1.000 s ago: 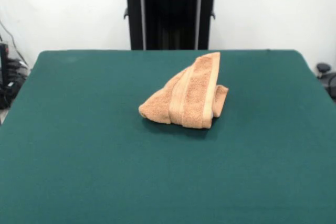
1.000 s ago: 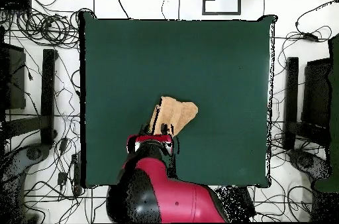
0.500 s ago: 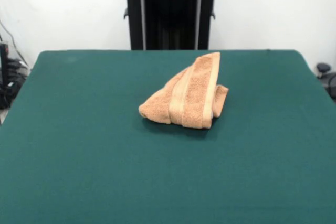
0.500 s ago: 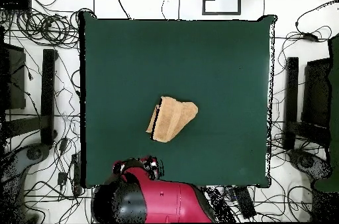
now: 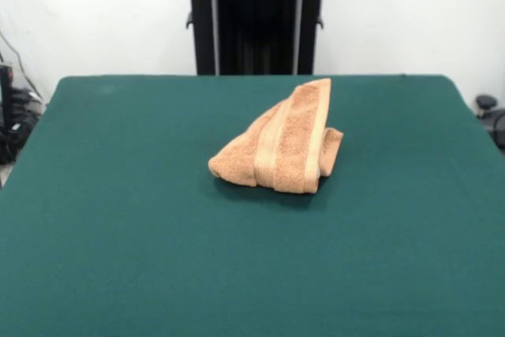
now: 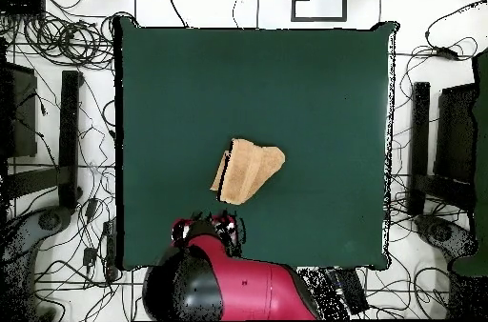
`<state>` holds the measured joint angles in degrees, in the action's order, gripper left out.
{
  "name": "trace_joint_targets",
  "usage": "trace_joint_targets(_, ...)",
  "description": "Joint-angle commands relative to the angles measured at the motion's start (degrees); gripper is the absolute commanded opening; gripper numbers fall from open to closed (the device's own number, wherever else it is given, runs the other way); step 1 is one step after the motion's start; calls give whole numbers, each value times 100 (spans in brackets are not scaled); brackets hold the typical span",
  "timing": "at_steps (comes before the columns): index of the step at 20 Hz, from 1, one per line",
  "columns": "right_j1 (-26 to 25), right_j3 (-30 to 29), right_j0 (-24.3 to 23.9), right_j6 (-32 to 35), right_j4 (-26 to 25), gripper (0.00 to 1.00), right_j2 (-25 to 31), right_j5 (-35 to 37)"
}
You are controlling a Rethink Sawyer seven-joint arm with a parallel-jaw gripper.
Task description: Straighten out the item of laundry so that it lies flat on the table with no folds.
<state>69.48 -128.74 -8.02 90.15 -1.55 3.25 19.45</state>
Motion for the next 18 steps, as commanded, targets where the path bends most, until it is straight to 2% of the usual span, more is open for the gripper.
trace_joint_targets(1,-295,-243,200,1156,-304,100,155,-1784)
trace_joint_targets(7,-207,-531,-181,1115,-488,100,603,-2393)
trace_joint_targets(9,-92,-682,-133,1111,-244,100,561,-1965)
trace_joint_targets(11,21,-468,458,1260,390,100,-146,-14)
trace_joint_targets(13,103,76,881,1364,208,100,-606,1482)
trace_joint_targets(14,135,241,914,1481,252,100,-626,2231)
trace_joint_targets(15,164,327,872,1535,329,100,-560,2779)
trace_joint_targets(18,170,500,724,1432,512,100,-322,3697)
